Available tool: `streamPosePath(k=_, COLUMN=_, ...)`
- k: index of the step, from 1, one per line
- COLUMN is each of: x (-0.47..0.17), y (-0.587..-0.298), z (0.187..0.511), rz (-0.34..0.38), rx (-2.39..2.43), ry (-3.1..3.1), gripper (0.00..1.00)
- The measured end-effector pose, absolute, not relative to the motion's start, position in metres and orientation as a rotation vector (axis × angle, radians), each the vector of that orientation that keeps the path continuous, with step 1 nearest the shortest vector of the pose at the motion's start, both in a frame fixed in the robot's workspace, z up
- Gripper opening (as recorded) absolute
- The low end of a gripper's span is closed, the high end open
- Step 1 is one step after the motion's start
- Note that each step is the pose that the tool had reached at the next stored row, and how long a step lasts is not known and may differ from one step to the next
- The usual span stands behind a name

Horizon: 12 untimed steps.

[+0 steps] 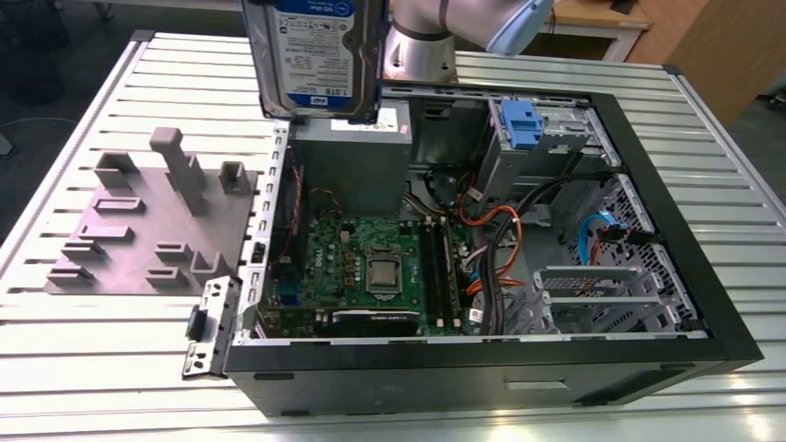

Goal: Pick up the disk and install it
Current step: 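Pick up the disk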

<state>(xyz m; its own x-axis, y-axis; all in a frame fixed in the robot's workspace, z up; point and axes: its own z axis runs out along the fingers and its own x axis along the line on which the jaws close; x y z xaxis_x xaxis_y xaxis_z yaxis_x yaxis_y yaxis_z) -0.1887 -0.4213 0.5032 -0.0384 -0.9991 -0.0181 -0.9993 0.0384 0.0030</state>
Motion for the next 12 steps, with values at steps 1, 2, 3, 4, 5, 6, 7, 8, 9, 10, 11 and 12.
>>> streamPosePath(k=1, x=-0.188, y=-0.423, z=0.503, rz=0.023, rx=-2.171, ry=2.256, gripper=0.37)
streamPosePath(k=2, x=-0.188, y=-0.425, z=0.503, rz=0.023, rx=-2.171, ry=2.256, gripper=0.37)
streamPosePath(k=3, x=-0.188, y=-0.427, z=0.503, rz=0.023, rx=-2.171, ry=2.256, gripper=0.37)
streamPosePath(k=4, x=-0.188, y=-0.429, z=0.503, rz=0.023, rx=-2.171, ry=2.256, gripper=0.37)
streamPosePath(k=5, x=-0.187, y=-0.43, z=0.503, rz=0.023, rx=-2.171, ry=2.256, gripper=0.37)
streamPosePath(k=6, x=-0.185, y=-0.43, z=0.503, rz=0.023, rx=-2.171, ry=2.256, gripper=0.37)
streamPosePath(k=7, x=-0.183, y=-0.43, z=0.503, rz=0.023, rx=-2.171, ry=2.256, gripper=0.37)
streamPosePath(k=8, x=-0.18, y=-0.431, z=0.503, rz=0.023, rx=-2.171, ry=2.256, gripper=0.37)
streamPosePath(k=9, x=-0.177, y=-0.431, z=0.503, rz=0.023, rx=-2.171, ry=2.256, gripper=0.37)
streamPosePath(k=10, x=-0.174, y=-0.431, z=0.503, rz=0.023, rx=-2.171, ry=2.256, gripper=0.37)
streamPosePath(k=11, x=-0.171, y=-0.431, z=0.503, rz=0.023, rx=-2.171, ry=2.256, gripper=0.37)
streamPosePath(k=12, x=-0.169, y=-0.431, z=0.503, rz=0.023, rx=-2.171, ry=2.256, gripper=0.37)
